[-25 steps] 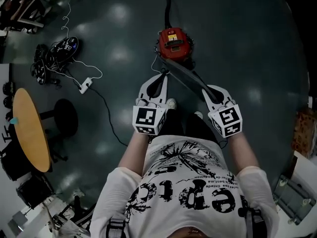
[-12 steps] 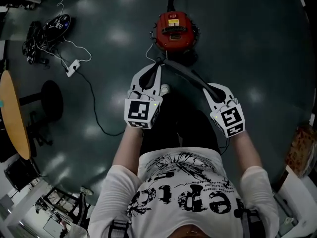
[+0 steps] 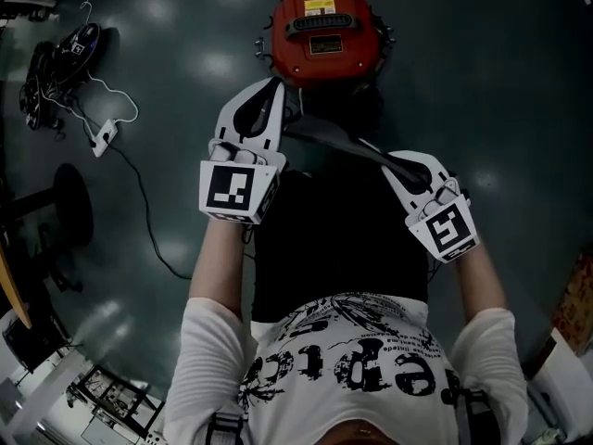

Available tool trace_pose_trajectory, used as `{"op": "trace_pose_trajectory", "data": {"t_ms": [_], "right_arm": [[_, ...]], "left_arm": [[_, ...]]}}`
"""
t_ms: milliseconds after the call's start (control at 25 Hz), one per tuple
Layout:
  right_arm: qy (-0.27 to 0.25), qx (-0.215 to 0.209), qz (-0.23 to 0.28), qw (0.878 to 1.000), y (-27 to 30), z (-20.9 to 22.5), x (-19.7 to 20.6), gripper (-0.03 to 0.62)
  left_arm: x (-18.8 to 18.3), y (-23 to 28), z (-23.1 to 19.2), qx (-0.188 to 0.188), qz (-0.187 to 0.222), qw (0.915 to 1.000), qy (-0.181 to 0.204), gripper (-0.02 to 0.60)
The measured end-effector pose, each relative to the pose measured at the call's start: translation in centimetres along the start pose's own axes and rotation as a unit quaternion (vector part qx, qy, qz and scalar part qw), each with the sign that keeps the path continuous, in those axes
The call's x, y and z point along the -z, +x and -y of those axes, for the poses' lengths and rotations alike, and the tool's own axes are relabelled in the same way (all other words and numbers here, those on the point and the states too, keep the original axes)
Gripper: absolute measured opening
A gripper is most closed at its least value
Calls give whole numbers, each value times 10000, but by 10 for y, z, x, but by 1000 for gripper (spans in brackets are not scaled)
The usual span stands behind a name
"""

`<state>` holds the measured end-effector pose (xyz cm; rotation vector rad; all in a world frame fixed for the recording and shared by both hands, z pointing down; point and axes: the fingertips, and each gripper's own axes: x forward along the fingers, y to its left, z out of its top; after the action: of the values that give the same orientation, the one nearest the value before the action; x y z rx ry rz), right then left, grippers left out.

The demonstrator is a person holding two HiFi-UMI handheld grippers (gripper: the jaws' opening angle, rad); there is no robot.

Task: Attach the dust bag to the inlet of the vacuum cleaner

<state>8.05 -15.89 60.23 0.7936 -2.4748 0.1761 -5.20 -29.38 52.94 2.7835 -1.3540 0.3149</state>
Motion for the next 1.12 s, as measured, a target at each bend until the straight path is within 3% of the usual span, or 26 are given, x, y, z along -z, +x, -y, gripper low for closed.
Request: {"op": "trace_pose_trajectory", "data": {"t_ms": [160,360,520,720,920,1000,1120], "right_arm": [[-384,-247,36,9990,22,3,32,26],[-567,-556,-183,9967,40,4,59,26],[-766,-807,-333,9932,50,-1,62,26],[-913,-858,-358,9915,57,2,65,25],[-840,-953,-367,9912,60,1,70,26],[-838,-874,-333,9921,61,7,74,26],[-915,-768,-297,9924,63,15,77,26]], "left_arm": [[46,19,-5,272,-218,9993,117,3],[69,43,-20,67,-462,9981,392,3],[76,71,-28,259,-812,9910,1033,101],[91,118,-37,598,-1364,9656,2132,169],[92,144,-33,984,-1692,9366,2905,169],[93,153,-29,1161,-1807,9257,3113,169],[94,165,-25,1346,-1856,9177,3243,169]]}}
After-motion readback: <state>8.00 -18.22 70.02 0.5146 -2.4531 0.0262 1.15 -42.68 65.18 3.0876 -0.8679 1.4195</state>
